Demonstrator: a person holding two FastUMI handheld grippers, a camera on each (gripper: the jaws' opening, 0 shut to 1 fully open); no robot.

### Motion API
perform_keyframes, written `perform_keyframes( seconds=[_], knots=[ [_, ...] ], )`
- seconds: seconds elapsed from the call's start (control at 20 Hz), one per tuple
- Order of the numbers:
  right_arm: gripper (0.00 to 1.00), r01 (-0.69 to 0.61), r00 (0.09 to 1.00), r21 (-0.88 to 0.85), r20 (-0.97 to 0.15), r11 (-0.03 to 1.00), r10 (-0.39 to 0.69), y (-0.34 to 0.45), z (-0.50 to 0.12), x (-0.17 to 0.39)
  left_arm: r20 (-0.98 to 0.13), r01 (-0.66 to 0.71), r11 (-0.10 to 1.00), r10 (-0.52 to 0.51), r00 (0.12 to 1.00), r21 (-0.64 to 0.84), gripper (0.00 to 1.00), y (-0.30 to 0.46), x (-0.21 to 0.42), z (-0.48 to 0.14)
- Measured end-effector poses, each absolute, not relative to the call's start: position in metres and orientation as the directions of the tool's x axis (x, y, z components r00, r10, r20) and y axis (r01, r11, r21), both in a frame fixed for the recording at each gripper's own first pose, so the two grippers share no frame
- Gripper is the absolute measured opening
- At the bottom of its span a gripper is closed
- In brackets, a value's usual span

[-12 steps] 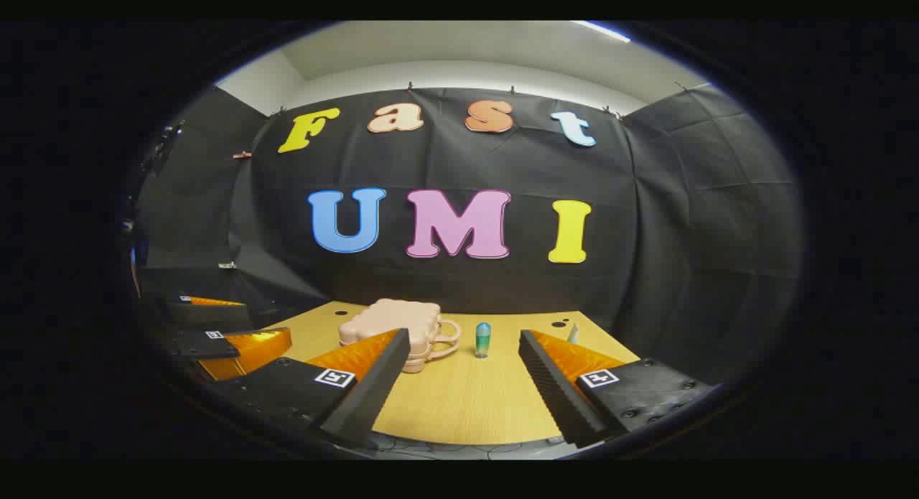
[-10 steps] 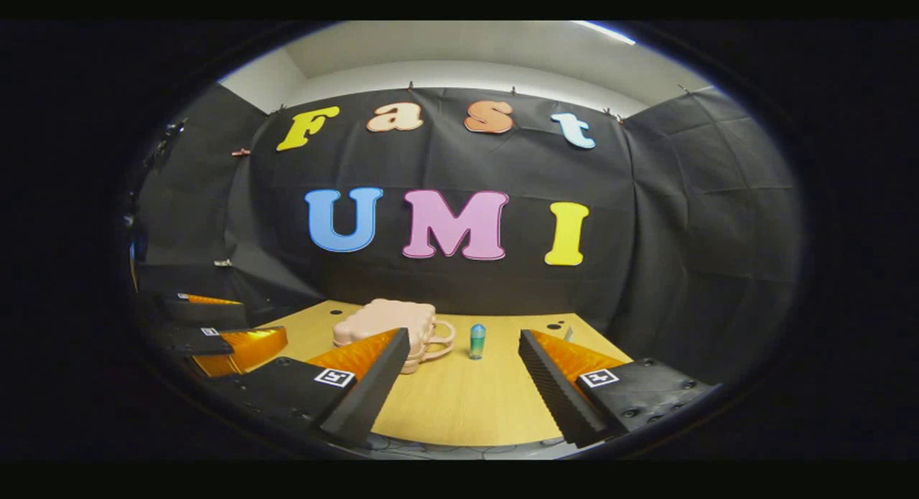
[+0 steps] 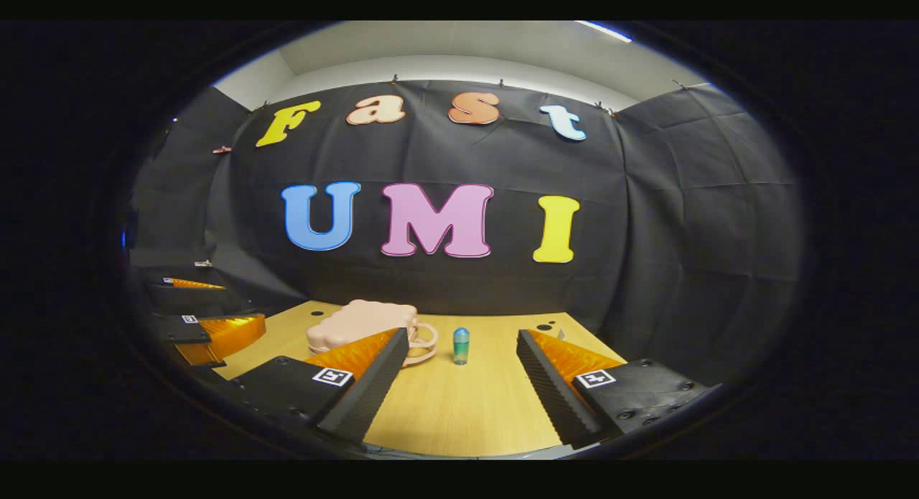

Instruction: First open the suitcase, pack the skin care products into it, and then close the suitcase.

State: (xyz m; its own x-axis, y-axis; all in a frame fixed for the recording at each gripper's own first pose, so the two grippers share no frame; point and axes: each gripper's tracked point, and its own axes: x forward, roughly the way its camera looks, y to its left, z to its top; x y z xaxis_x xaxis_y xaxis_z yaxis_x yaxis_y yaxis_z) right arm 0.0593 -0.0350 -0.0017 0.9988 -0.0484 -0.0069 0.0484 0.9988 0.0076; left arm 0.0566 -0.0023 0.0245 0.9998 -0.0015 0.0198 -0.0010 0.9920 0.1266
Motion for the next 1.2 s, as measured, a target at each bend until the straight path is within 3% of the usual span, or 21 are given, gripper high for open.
perform_keyframes(
  seconds=[0.25,0.65,0.9,1.2],
  knots=[
    [0.96,0.028,0.999,0.040,-0.030,0.999,-0.027,-0.036,-0.004,0.085,-0.013,0.028,0.998,-0.028,1.000,-0.047,0.97,-0.012,0.074,0.025],
    [0.96,0.039,0.999,-0.013,-0.004,0.999,-0.039,-0.060,0.003,0.121,-0.037,0.056,0.996,-0.059,0.998,-0.074,0.97,-0.024,0.127,0.038],
    [0.96,0.061,0.998,-0.010,-0.018,0.998,-0.062,-0.103,-0.002,0.149,-0.069,0.102,0.990,-0.109,0.992,-0.101,0.97,-0.061,0.201,0.050],
    [0.96,0.074,0.996,-0.044,-0.042,0.996,-0.076,-0.153,-0.011,0.178,-0.230,0.078,0.982,-0.118,0.966,-0.173,0.96,-0.094,0.315,0.026]
  ],
)
